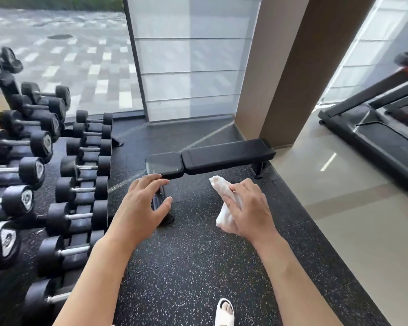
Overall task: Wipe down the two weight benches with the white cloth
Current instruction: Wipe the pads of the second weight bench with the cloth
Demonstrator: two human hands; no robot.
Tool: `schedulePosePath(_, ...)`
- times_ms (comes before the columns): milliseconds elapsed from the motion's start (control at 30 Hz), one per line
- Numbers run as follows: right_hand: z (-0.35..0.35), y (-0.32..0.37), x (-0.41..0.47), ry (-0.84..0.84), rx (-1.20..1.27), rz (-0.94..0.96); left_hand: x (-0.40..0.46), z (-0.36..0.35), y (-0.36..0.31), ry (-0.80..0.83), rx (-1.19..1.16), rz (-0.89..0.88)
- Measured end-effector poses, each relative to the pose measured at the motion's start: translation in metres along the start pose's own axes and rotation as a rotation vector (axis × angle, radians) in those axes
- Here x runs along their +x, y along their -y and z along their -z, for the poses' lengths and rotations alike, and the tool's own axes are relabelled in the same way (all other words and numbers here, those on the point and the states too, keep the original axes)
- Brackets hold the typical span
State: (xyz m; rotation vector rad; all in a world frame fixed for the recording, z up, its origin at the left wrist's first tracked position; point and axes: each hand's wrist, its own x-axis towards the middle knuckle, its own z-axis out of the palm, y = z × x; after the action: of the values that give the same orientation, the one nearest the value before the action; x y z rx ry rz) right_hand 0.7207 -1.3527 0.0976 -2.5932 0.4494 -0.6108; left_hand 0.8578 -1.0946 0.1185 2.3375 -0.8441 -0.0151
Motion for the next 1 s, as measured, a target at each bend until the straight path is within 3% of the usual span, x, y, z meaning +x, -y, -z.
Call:
schedulePosePath(533, -0.001, -0.089, 0.191, 0.033, 0.082, 0.115, 0.157, -0.023, -0.02, -0.125, 0.042, 0.145)
schedulePosePath(1000, -0.099, -0.029, 0.359, 0.089, 0.07, 0.136, 0.306, 0.012, 0.106, -0.129, -0.012, 0.151)
